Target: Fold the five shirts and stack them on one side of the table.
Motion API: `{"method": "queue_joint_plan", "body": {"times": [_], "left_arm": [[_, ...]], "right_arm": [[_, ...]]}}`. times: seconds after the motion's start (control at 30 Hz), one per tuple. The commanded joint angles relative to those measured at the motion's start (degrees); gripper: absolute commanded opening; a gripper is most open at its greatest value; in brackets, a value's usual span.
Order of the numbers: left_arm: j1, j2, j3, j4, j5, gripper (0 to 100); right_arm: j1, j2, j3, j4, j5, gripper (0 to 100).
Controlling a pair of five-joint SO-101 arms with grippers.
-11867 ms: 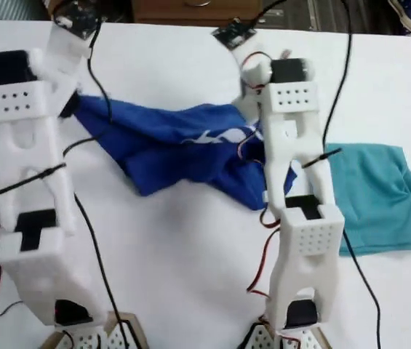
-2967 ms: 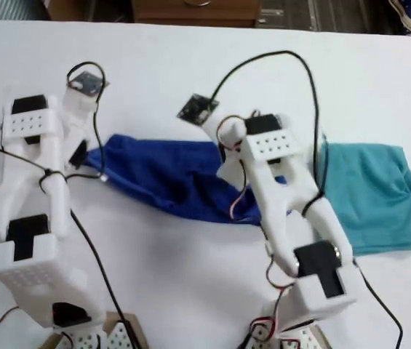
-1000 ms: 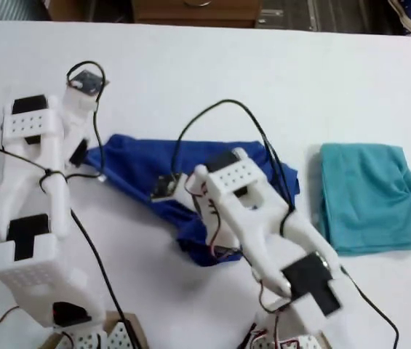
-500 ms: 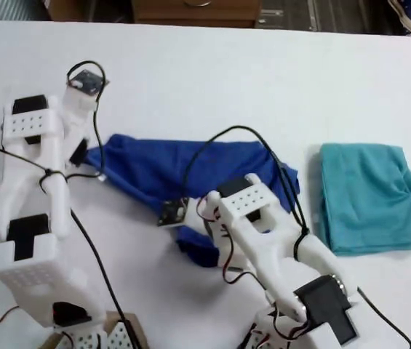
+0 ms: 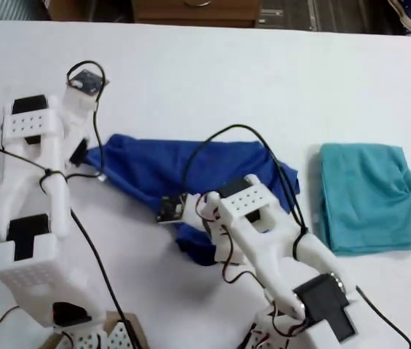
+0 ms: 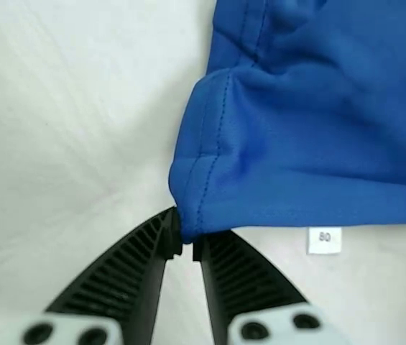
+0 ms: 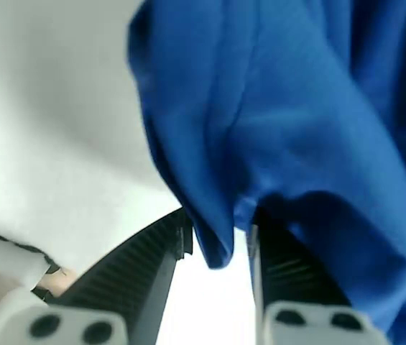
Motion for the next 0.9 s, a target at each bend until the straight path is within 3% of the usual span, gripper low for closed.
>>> {"method": "queue_joint_plan", "body": {"times": [0.0, 0.17, 0.57, 0.73, 0.87], "left_arm": [[0.5, -3.3, 0.1, -0.5, -0.5, 3], [0.3, -3.3, 0.2, -0.4, -0.5, 3], [0.5, -3.3, 0.2, -0.1, -0.3, 3], [0.5, -3.3, 0.2, -0.1, -0.2, 3], [0.5, -3.3, 0.2, -0.1, -0.1, 3]], "right_arm": [[0.7, 2.2, -0.4, -1.8, 0.0, 2.2], [0.7, 2.7, -1.6, -0.8, -0.2, 2.0], [0.7, -12.2, -21.0, 19.3, -0.2, 2.1], [0.7, -12.3, -20.0, 20.0, -0.2, 2.1], [1.3, -9.0, -17.1, 13.5, -0.2, 2.4]]}}
